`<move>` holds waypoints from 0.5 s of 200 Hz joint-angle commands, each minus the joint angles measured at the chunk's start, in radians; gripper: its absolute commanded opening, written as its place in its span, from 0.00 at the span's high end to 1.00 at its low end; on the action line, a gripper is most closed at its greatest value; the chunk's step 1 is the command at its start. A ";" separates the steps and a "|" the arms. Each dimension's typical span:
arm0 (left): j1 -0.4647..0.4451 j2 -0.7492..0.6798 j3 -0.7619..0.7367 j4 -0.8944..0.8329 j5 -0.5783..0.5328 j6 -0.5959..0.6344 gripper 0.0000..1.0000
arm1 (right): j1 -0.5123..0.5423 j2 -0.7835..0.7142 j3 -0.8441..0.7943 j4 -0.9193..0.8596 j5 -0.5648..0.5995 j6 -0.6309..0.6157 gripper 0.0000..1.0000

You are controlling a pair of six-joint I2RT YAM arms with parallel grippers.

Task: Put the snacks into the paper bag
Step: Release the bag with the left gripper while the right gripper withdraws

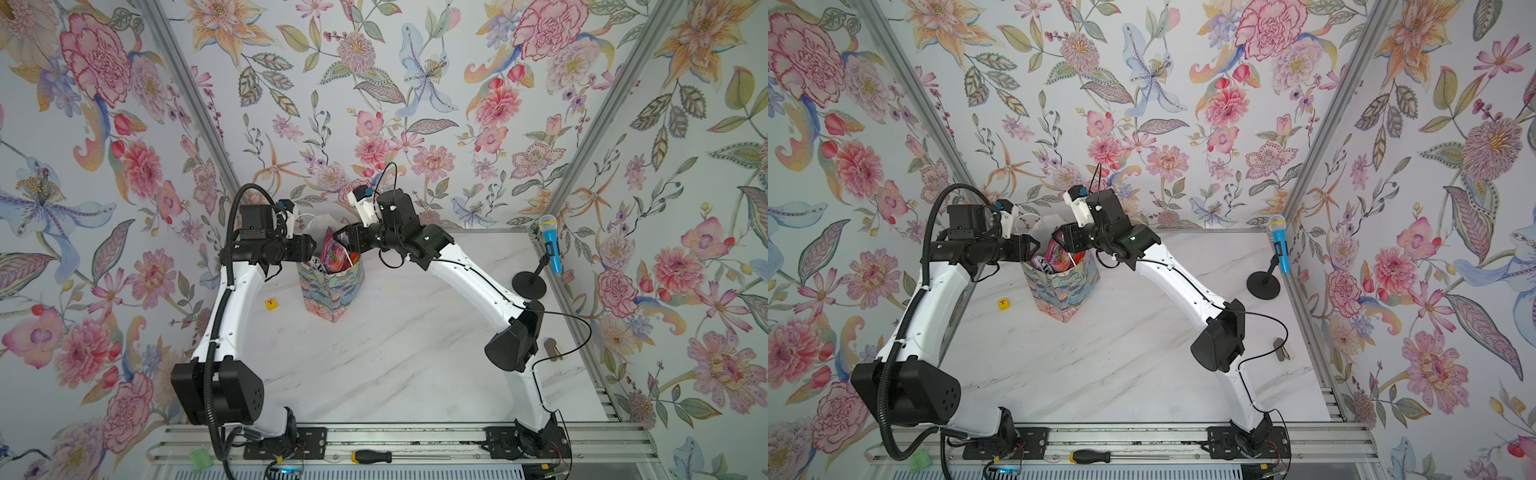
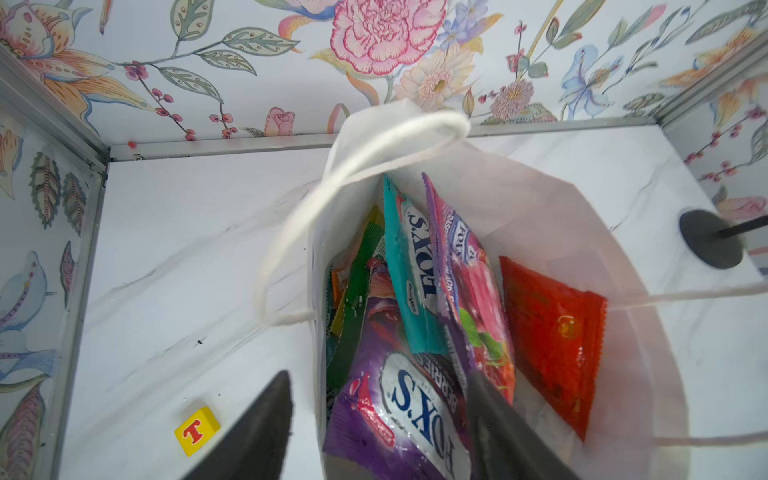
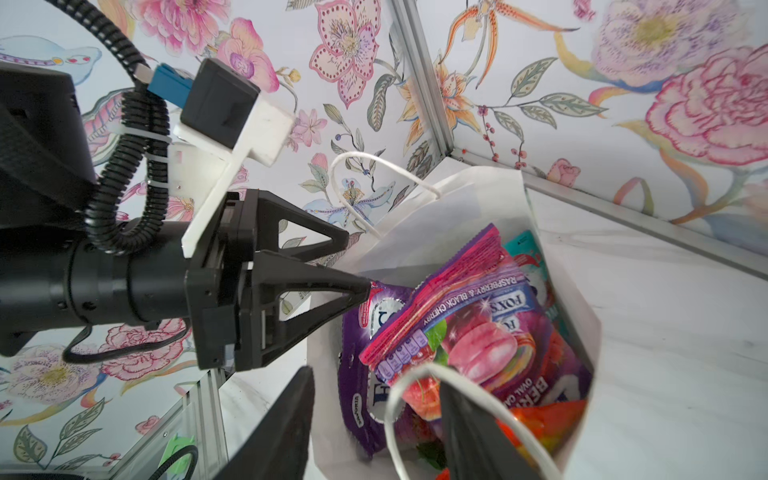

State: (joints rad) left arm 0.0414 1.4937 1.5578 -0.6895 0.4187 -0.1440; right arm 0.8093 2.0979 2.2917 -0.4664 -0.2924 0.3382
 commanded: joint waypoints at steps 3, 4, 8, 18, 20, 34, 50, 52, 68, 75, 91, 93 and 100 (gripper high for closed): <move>0.011 -0.045 -0.008 0.024 0.043 0.003 0.06 | -0.031 -0.155 -0.136 0.143 0.054 -0.006 0.45; 0.010 -0.046 -0.008 0.025 0.045 0.002 0.04 | -0.032 -0.161 -0.146 0.150 0.055 -0.006 0.45; 0.010 -0.049 -0.010 0.027 0.049 0.003 0.01 | -0.039 -0.184 -0.177 0.176 0.059 0.000 0.44; 0.011 -0.056 -0.014 0.032 0.062 0.000 0.01 | -0.054 -0.233 -0.264 0.241 0.062 0.017 0.42; 0.010 -0.058 -0.015 0.034 0.064 0.000 0.01 | -0.059 -0.246 -0.284 0.252 0.062 0.019 0.41; 0.011 -0.080 -0.032 0.056 0.094 -0.006 0.01 | -0.086 -0.321 -0.408 0.351 0.069 0.040 0.35; 0.010 -0.135 -0.073 0.125 0.120 -0.018 0.01 | -0.120 -0.398 -0.527 0.421 0.100 0.041 0.25; 0.011 -0.144 -0.080 0.137 0.122 -0.021 0.01 | -0.125 -0.407 -0.544 0.425 0.106 0.041 0.24; 0.011 -0.233 -0.149 0.257 0.119 -0.048 0.01 | -0.155 -0.477 -0.659 0.448 0.140 0.036 0.16; 0.010 -0.280 -0.192 0.324 0.105 -0.062 0.01 | -0.198 -0.504 -0.707 0.454 0.152 0.035 0.11; 0.012 -0.403 -0.322 0.504 0.042 -0.107 0.01 | -0.248 -0.570 -0.820 0.453 0.182 0.027 0.02; 0.012 -0.420 -0.344 0.530 0.034 -0.115 0.01 | -0.254 -0.579 -0.840 0.453 0.189 0.026 0.01; 0.012 -0.479 -0.422 0.622 0.017 -0.132 0.01 | -0.273 -0.608 -0.898 0.455 0.223 0.015 0.01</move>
State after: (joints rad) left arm 0.0425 1.1839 1.2945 -0.4004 0.4877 -0.1970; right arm 0.5945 1.5742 1.5356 -0.0597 -0.1669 0.3698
